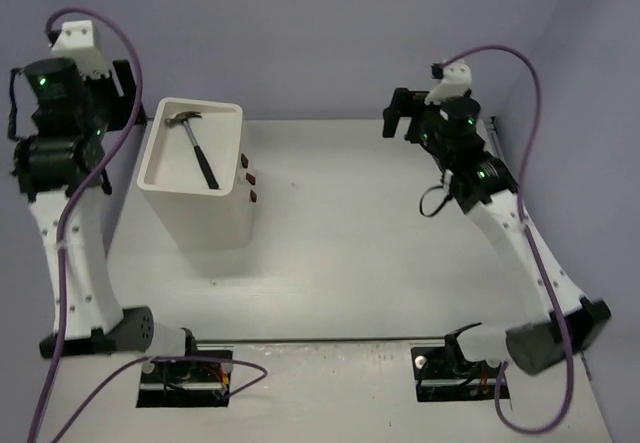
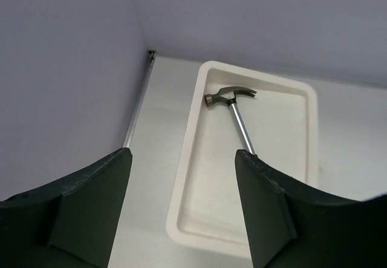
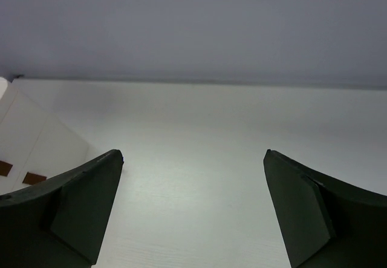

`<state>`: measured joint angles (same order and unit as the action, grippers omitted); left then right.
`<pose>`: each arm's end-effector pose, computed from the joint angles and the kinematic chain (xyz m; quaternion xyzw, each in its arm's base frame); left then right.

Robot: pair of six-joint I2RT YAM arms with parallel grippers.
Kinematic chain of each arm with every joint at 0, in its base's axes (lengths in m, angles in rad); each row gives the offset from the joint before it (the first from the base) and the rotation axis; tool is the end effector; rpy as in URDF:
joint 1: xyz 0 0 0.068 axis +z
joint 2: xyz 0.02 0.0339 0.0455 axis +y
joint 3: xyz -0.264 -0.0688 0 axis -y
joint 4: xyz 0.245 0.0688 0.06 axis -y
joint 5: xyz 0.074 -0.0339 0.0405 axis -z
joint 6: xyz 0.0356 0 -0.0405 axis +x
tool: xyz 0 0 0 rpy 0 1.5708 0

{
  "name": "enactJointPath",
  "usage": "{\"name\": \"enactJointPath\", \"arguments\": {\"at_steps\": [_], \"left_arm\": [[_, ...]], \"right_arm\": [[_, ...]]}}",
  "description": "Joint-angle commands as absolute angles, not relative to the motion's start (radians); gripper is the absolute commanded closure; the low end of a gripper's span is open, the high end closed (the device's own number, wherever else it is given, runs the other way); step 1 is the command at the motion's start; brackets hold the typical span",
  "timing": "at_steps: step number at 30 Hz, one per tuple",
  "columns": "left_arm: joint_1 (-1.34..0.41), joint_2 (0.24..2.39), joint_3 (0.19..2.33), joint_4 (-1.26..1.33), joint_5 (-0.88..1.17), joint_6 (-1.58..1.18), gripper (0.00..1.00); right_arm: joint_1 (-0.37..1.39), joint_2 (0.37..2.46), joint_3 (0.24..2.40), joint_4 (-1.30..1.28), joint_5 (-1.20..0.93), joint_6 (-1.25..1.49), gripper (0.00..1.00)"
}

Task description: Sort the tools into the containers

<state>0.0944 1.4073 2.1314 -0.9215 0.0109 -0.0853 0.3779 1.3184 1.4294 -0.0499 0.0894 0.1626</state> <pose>0.2273 0.0211 0.5597 -0.0659 0.7705 -0.0013 0.6340 0.2802 0.1078 0.4626 -0.0412 0.6840 0.1648 0.7094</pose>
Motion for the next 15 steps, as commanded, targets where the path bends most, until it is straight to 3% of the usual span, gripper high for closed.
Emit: {"name": "enactJointPath", "arguments": {"at_steps": [1,9,15], "left_arm": [[0.095,1.202,2.032,-0.882,0.024,-0.108,0.34],[0.027,0.866,1.593,-0.841,-0.34,-0.042,0.31],[-0.032,0.694,1.371,-0.82,-0.319,-0.091,0.28]], "right_arm": [[0.362,1.118,1.336,-0.065,0.28,0.025,0.0],[0.404,0.818,1.155,-0.077,0.518,-0.021,0.0],[0.414,0.673,1.045,-0.122,0.471,0.02,0.0]]}}
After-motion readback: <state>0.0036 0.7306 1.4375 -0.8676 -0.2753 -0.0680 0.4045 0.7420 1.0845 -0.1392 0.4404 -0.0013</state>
